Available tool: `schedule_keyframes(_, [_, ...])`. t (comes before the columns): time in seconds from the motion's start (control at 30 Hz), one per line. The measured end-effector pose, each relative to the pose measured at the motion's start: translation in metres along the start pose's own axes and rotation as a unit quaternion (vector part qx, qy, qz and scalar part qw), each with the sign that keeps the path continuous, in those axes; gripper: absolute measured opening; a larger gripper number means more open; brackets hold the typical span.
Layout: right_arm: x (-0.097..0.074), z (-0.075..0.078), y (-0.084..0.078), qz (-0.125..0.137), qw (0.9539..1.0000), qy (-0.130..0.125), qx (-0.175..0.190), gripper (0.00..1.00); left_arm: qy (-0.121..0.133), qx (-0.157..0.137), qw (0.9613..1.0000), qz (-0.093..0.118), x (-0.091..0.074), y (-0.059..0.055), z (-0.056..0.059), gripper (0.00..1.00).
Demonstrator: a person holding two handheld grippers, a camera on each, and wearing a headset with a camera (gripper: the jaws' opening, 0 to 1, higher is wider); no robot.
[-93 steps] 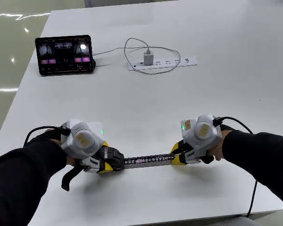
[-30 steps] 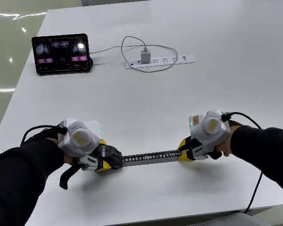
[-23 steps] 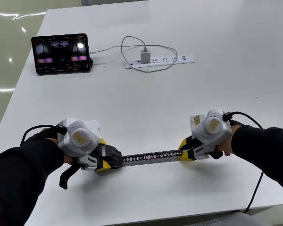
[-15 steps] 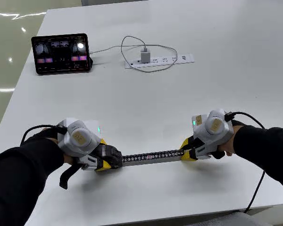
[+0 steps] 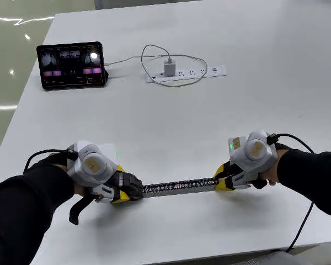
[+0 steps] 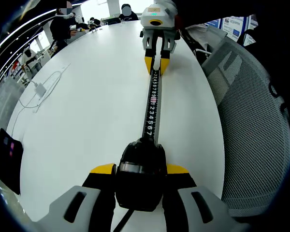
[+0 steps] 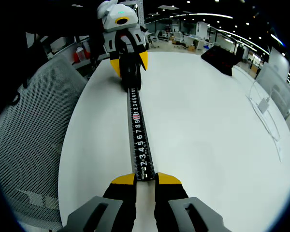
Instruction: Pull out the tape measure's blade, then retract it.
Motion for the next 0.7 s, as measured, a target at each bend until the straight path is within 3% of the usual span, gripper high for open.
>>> schedule_keyframes(0.7, [-0.0064, -0.0001, -0.0097, -0.002, 1.0, -0.003, 0.004, 0.1, 0.0, 0.0, 1.0, 0.0, 0.0003, -0.0001, -0.0003, 0.31])
Point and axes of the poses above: the centre of the closed fingertips' face, and the gripper's own axes: x roughly forward along the fingers, z roughly to its right, y roughly out of its top, the point moved 6 cm from there along -x, roughly backward along the fingers, and after that the axes turned 13 degrees about -x, right-handed, at the moved point
